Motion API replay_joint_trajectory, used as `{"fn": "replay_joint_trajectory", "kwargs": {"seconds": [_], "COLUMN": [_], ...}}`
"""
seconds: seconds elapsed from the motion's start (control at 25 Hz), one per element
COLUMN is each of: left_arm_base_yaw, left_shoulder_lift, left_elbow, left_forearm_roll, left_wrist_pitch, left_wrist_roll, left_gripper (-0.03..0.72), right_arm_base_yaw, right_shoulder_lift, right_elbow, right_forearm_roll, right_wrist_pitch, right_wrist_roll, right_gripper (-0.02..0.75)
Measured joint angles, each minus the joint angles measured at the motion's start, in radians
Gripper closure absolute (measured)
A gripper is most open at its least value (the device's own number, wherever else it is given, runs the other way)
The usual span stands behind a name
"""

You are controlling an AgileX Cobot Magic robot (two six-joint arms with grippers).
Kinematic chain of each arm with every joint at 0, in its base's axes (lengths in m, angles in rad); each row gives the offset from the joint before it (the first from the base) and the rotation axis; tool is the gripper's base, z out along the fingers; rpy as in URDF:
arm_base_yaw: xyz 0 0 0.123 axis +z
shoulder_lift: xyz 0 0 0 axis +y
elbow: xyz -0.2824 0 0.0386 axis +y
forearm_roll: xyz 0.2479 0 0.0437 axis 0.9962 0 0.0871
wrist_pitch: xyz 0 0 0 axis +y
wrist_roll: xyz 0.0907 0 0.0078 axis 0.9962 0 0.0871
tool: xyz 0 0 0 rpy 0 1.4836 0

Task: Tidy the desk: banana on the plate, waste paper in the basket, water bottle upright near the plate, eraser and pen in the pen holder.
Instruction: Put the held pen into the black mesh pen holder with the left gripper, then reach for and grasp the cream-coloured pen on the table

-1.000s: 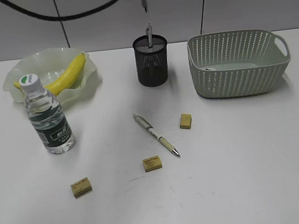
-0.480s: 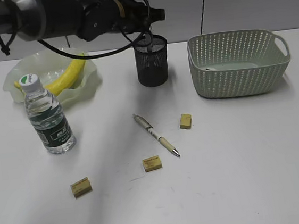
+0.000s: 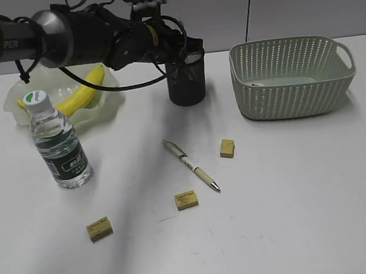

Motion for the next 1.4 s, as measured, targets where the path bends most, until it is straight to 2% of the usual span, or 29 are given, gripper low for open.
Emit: {"fn": "replay_joint_trajectory", "kwargs": {"seconds": [0.08, 0.2, 0.44, 0.56, 0.88, 1.08, 1.4], "left_arm_base_yaw": [0.0, 0.0, 0.0, 0.0, 0.0, 0.0, 0.0], "left_shoulder_lift": [0.0, -0.002, -0.027, -0.056, -0.267, -0.427, -0.661], "left_elbow": [0.0, 0.0, 0.0, 0.0, 0.0, 0.0, 0.0], "left_forearm_roll": [0.0, 0.0, -0.002, -0.017, -0.021, 0.003, 0.008], "left_wrist_pitch": [0.008, 0.013, 0.042, 0.079, 0.293, 0.526, 0.966], "left_wrist_roll": [0.0, 0.0, 0.0, 0.0, 0.0, 0.01, 0.231], "left_gripper": [0.61, 0.562, 0.336, 0.292, 0.281, 0.278, 0.299], "right_arm_base_yaw": [0.0, 0.0, 0.0, 0.0, 0.0, 0.0, 0.0], "right_shoulder_lift": [0.0, 0.0, 0.0, 0.0, 0.0, 0.0, 0.0], "right_elbow": [0.0, 0.0, 0.0, 0.0, 0.0, 0.0, 0.0], "right_forearm_roll": [0.0, 0.0, 0.0, 0.0, 0.0, 0.0, 0.0], "right_wrist_pitch": [0.0, 0.0, 0.0, 0.0, 0.0, 0.0, 0.0], "right_wrist_roll": [0.0, 0.0, 0.0, 0.0, 0.0, 0.0, 0.0], "right_gripper": [0.293, 0.293, 0.293, 0.293, 0.293, 0.293, 0.293]}}
